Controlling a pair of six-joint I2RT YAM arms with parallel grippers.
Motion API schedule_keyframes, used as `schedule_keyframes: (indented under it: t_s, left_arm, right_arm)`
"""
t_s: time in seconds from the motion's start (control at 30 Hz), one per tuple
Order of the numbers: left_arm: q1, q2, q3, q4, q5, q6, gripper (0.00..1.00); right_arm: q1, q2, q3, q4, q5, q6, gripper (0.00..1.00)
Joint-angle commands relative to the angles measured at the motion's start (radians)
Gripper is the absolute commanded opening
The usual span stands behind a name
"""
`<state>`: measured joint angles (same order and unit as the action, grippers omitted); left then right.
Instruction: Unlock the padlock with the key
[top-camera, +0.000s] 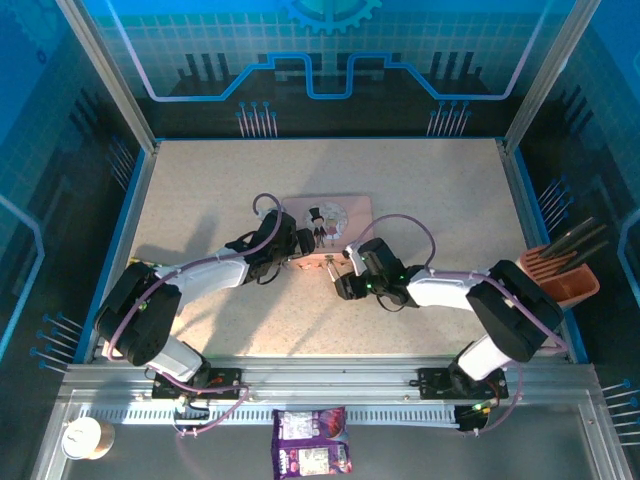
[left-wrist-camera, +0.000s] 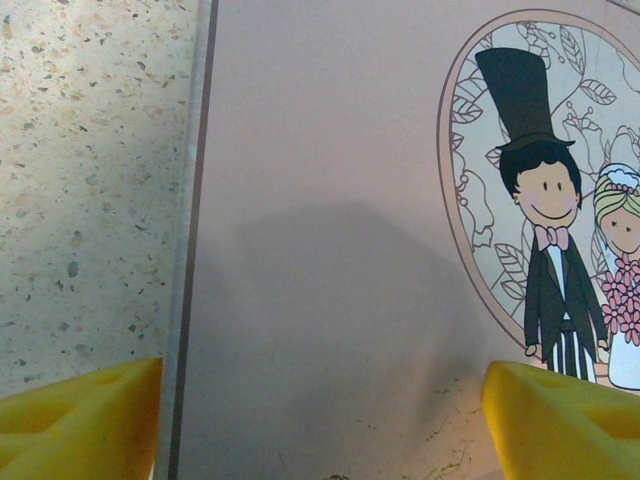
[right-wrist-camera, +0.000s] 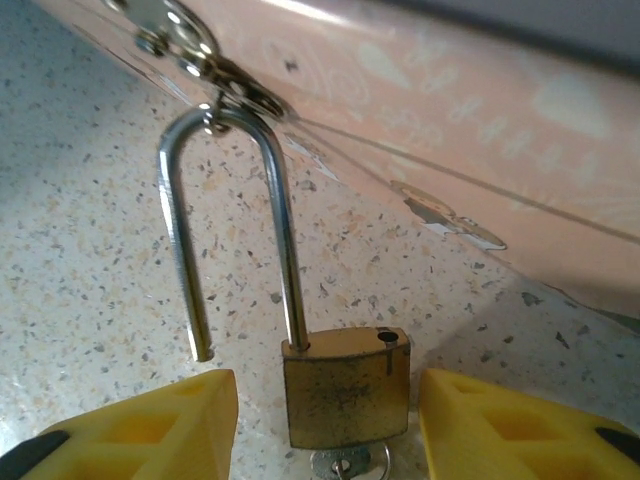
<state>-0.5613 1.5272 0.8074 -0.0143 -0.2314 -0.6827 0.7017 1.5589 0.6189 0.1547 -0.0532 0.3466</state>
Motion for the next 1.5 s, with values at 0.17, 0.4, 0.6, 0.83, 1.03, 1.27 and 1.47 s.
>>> schedule_keyframes:
  t_s: [0.17,0.4,0.6,0.83,1.03,1.27,1.47]
  left_arm:
    - [-0.013,0.018,-0.039,-0.046,0.018,-0.016,0.82]
    - [-0.013,0.01,-0.061,-0.029,0.002,-0.035,0.82]
    - [-0.013,0.009,-0.069,-0.028,-0.01,-0.048,0.82]
    - [-0.02,0.033,-0.066,-0.02,-0.02,-0.058,0.82]
    - [-0.029,0.036,-0.069,-0.027,-0.04,-0.08,0.83]
    - [-0.065,0.021,-0.089,-0.019,-0.092,-0.168,0.83]
    - [-0.114,0.036,-0.081,-0.019,-0.123,-0.228,0.85]
  right_arm:
    - [0.008,0.064,0.064,-0.074,0.035,0.006,0.49]
    - [0.024,0.099,0.088,-0.086,0.09,0.003,0.47]
    - [0.027,0.084,0.082,-0.074,0.083,0.013,0.32]
    - [0.059,0.061,0.061,-0.026,0.067,0.076,0.22]
    - [0.1,0.048,0.051,-0.003,0.116,0.186,0.15]
    - [0.171,0.006,-0.02,0.109,0.221,0.444,0.07]
    - [0.208,-0.002,-0.061,0.209,0.33,0.626,0.01]
